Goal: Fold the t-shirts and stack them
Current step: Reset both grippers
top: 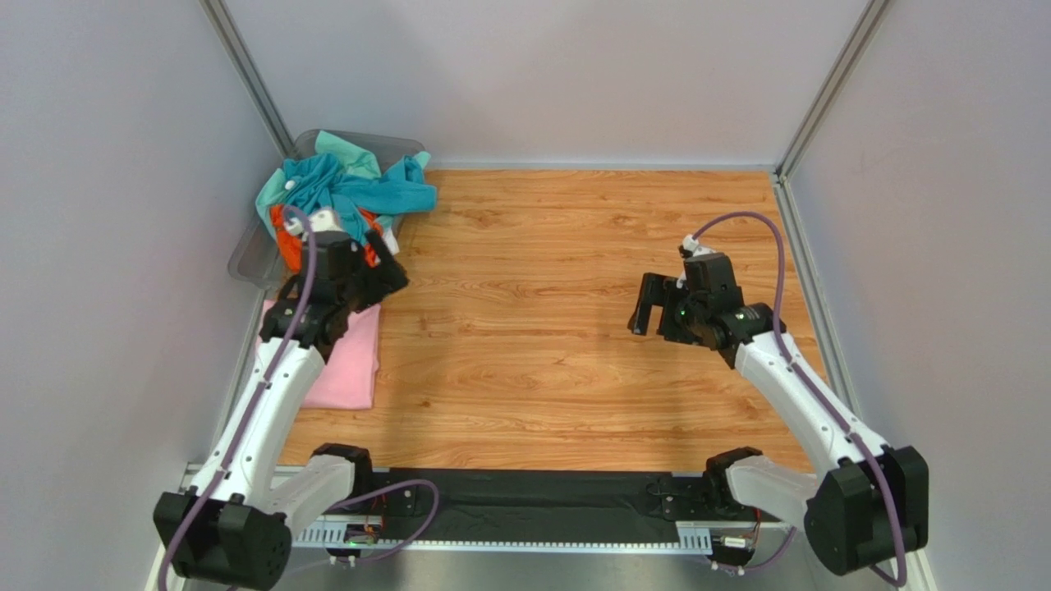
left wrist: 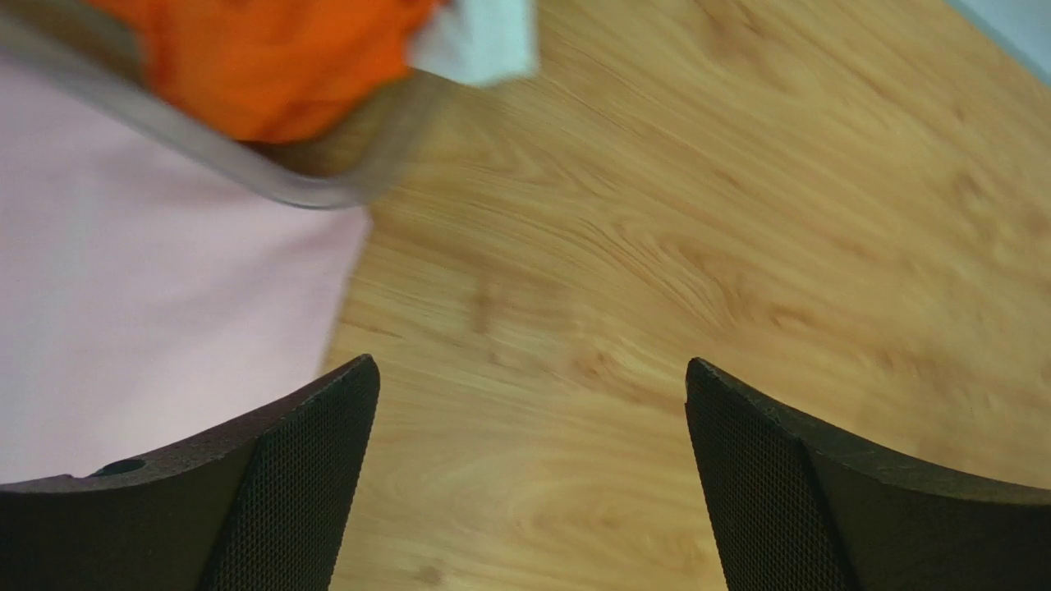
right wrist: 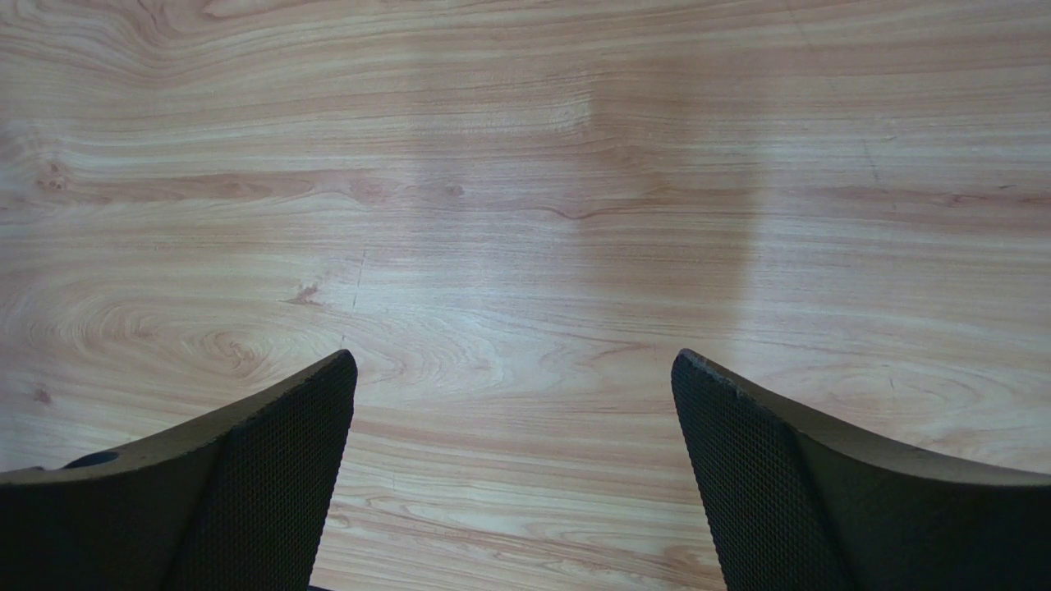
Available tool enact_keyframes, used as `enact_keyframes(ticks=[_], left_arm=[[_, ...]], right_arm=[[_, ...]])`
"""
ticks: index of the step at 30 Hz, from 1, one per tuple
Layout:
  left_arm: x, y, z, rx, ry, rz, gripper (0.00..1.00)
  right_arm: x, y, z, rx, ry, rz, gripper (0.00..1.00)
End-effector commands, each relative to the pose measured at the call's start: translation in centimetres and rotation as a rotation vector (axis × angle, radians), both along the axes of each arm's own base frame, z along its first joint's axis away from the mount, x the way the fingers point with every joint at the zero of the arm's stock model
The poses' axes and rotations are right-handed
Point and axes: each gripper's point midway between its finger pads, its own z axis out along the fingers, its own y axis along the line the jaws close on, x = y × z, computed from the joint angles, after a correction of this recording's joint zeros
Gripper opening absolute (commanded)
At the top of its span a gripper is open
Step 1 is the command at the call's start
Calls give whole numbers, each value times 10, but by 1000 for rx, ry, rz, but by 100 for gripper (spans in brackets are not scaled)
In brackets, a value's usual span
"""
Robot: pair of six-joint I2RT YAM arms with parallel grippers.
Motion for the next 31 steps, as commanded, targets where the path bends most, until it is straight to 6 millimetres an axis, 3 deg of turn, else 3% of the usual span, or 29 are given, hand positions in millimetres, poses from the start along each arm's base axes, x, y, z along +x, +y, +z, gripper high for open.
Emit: enact_keyframes(ticks=[1,2,3,4,6,8,18,31], left_arm=[[-7,-63,-2,-23,-38,-235,100],[-13,-84,-4,-21,-48,-309,100],[-20,-93,-20,-16,-30,-360,100],[-19,-105,-12,-39,-99,-398,100],[-28,-127,-18,-95,-139,-496,100],[-34,-133,-26,-137,-195,-516,100],[-50,-103,-47,-56,-171,-426,100],[-64,-99,-46,-101,-172,-396,100]], right_arm=[[-7,-18,5,-45,-40,-69,100],[-8,-23,11,-53,-71,-92,100],[-7,-25,14,-48,-92,-108,100],[-7,-26,16,-47,-113,-118,100],[-9,-35,18,-55,-155,-165,100],[-11,-44,22,-64,-189,-223,100],[-19,-46,40,23,-355,-253,100],[-21,-45,34,29,-360,-242,100]])
